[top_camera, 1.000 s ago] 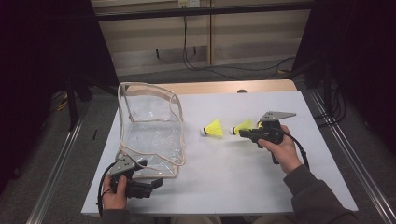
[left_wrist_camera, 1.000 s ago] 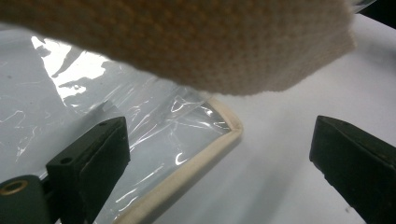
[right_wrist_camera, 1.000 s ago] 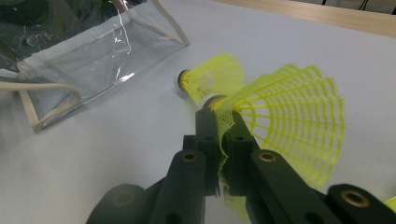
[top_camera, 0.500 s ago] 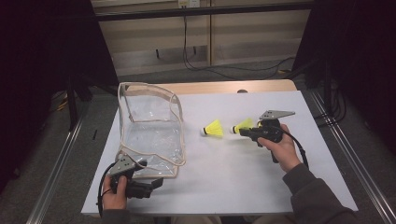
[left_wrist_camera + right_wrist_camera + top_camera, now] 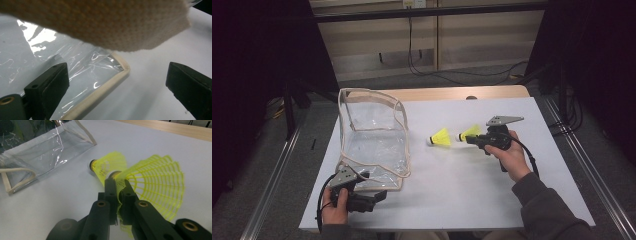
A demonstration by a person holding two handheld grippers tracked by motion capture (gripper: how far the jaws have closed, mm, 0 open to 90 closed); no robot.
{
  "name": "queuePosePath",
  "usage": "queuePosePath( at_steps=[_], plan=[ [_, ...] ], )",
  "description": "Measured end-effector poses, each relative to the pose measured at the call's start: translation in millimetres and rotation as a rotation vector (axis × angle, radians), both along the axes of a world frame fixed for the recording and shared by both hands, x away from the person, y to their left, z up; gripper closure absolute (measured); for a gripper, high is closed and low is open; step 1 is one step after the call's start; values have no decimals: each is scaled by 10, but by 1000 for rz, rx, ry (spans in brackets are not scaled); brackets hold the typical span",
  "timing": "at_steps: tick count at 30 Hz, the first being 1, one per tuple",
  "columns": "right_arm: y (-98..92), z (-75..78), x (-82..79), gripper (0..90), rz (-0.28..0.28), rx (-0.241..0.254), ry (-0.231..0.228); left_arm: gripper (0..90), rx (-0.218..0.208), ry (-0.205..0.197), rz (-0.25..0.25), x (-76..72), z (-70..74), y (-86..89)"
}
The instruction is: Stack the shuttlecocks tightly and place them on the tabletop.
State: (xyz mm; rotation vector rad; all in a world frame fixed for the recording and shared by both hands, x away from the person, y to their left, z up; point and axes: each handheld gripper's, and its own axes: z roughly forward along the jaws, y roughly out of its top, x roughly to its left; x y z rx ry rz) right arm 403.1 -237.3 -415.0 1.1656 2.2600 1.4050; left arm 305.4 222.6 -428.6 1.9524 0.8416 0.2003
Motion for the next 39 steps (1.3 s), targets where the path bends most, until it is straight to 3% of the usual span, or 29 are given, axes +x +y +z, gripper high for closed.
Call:
queuePosePath(
  at_steps=[39],
  plan=[
    [164,-72,123,869,-10,-15,17,47,-4,-2,0,-2,3,-5]
  ],
)
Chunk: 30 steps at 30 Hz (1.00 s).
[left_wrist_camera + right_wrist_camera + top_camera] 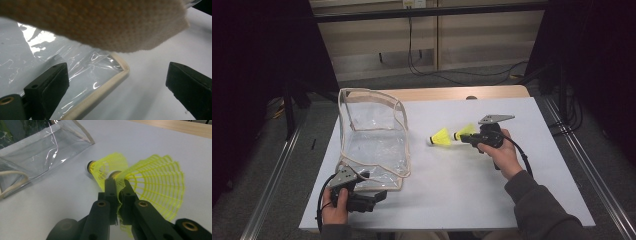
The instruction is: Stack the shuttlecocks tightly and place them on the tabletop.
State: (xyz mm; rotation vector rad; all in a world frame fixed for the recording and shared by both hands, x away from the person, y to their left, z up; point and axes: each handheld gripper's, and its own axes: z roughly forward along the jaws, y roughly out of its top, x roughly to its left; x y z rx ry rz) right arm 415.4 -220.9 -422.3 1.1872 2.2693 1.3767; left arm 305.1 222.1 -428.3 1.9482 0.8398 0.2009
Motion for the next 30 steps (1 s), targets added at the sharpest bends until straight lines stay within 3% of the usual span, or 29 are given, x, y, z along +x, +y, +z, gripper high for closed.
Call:
queuePosePath(
  at_steps=[30],
  plan=[
    [132,-60,94,869,1,-28,11,47,0,-1,-3,2,-3,2]
  ],
)
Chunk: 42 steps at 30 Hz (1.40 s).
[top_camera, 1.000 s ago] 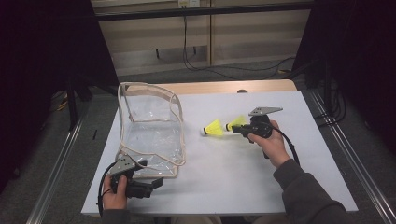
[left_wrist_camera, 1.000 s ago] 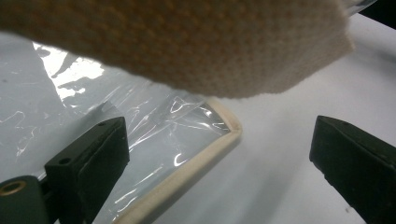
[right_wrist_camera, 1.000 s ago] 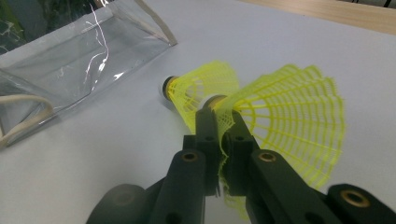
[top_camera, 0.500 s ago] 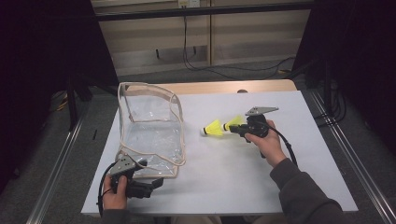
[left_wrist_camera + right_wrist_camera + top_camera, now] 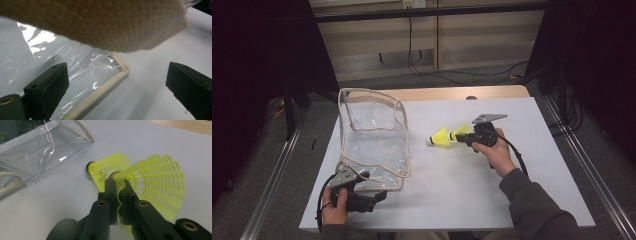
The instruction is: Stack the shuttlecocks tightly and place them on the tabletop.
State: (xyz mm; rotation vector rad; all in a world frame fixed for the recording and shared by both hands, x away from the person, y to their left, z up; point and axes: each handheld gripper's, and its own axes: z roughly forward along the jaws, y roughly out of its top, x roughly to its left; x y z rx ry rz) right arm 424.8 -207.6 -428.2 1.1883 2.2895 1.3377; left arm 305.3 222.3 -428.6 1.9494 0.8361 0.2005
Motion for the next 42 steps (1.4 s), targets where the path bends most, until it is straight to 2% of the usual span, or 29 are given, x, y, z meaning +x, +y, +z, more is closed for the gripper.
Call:
queuePosePath(
  at_steps=[2,12,21,32,34,39,42],
  plan=[
    [9,-12,7,869,4,-25,-8,47,1,-1,-1,0,0,1],
    [46,-29,40,869,3,-4,-1,46,2,-1,-1,0,-1,-2],
    [117,-59,39,869,21,-8,8,46,2,-1,-1,-2,-1,-1],
    [155,-109,30,861,42,-36,23,46,2,-1,0,-2,-1,-3],
    [168,-107,25,852,42,-52,15,46,3,0,0,-5,-1,-3],
    [169,-130,23,799,49,-62,34,45,3,-1,-1,-5,0,-1],
    [157,-135,17,768,41,-55,43,46,2,0,1,-5,0,-4]
  ],
)
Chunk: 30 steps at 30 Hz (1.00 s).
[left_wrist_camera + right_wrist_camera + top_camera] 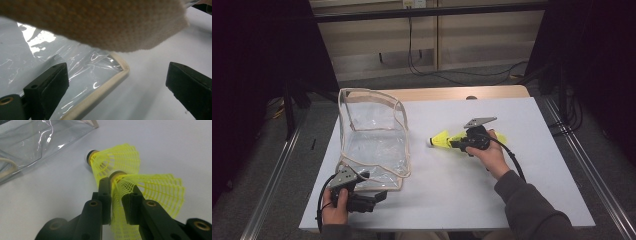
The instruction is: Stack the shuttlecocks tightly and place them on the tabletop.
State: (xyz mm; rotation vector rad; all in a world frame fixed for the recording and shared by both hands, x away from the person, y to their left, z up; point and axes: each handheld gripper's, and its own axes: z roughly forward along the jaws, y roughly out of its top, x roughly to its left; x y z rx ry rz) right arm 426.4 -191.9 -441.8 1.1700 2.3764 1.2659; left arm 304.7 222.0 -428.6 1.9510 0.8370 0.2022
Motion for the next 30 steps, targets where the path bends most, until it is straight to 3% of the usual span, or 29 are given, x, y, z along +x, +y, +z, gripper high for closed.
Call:
queuePosePath(
  at_steps=[13,18,23,30],
  plan=[
    [-113,3,-32,691,-23,-1,12,45,2,0,-3,-3,0,0],
    [-173,12,-57,699,-30,-2,16,45,6,1,-3,-4,3,0],
    [-215,-8,-85,805,-14,37,50,44,6,0,1,-8,2,-2],
    [-186,17,-101,886,22,49,34,44,8,2,0,-7,5,0]
  ],
)
